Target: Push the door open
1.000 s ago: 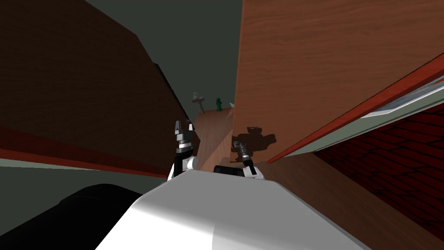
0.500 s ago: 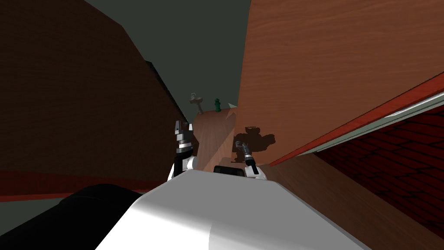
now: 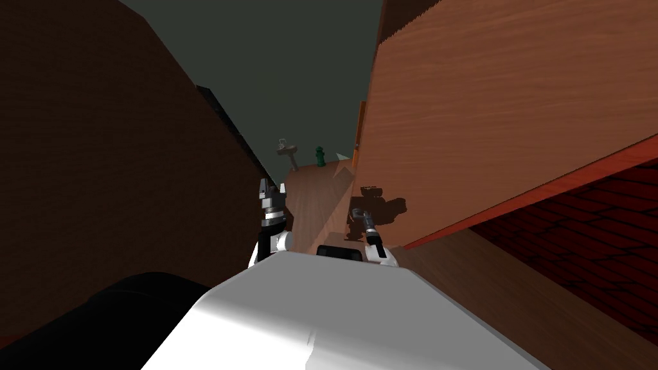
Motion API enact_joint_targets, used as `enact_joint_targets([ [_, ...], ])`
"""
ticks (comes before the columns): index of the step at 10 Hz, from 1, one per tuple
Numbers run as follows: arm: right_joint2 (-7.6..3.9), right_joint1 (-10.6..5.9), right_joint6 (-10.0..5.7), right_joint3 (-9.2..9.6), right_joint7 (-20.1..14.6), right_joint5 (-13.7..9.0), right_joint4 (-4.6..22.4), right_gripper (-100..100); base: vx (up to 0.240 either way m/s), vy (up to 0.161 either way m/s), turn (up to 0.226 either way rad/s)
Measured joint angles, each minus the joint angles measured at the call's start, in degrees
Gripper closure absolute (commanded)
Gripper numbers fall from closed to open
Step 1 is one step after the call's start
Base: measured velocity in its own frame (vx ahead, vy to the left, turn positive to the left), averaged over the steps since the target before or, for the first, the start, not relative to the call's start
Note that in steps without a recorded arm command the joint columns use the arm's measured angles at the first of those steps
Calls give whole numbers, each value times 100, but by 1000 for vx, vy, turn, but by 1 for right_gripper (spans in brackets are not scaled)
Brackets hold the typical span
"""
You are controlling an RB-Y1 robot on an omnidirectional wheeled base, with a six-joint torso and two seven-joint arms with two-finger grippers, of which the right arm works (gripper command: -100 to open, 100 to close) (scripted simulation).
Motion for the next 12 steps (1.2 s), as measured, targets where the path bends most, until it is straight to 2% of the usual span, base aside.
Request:
enact_joint_targets([
  [6,65,-29,-1,-455,106,-216,3,100,174,118,-80],
  [10,152,0,11,-660,146,-312,-65,100,111,54,-45],
  [12,123,27,33,-710,161,-336,-73,100,135,12,-35],
])
